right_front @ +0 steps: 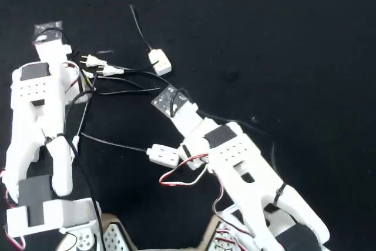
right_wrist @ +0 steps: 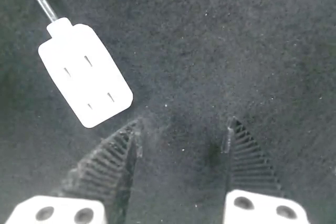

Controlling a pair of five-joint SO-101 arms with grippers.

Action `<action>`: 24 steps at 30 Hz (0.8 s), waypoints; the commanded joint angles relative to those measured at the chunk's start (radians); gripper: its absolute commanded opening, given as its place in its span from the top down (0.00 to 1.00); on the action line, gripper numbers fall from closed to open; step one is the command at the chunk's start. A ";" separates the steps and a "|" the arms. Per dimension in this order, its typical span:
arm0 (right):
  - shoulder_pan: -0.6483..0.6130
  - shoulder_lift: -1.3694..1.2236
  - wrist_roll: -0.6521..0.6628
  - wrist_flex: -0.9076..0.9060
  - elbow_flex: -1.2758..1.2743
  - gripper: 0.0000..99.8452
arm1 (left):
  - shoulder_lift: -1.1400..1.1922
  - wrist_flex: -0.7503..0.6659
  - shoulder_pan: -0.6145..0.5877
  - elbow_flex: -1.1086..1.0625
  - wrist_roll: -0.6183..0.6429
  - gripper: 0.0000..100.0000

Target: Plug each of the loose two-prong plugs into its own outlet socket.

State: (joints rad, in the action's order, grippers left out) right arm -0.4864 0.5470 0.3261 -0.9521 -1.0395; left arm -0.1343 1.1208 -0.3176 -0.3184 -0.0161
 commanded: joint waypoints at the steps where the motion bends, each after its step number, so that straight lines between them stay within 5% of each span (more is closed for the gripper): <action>1: 0.025 0.027 -0.011 0.023 0.031 0.77 | 0.063 -0.087 0.038 0.076 0.046 0.79; 9: 0.025 0.027 -0.011 0.023 0.030 0.77 | 0.405 -0.101 0.068 0.340 -0.057 0.79; 19: 0.025 0.027 -0.005 0.023 0.030 0.77 | 0.671 0.112 0.045 0.625 -0.198 0.79; 24: 0.025 0.027 -0.005 0.023 0.030 0.77 | 0.686 0.198 0.054 0.680 -0.204 0.95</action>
State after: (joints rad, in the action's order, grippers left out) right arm -0.4864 0.5470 0.3261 -0.9521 -1.0395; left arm 0.5608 1.2743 -0.2593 0.2923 -0.2079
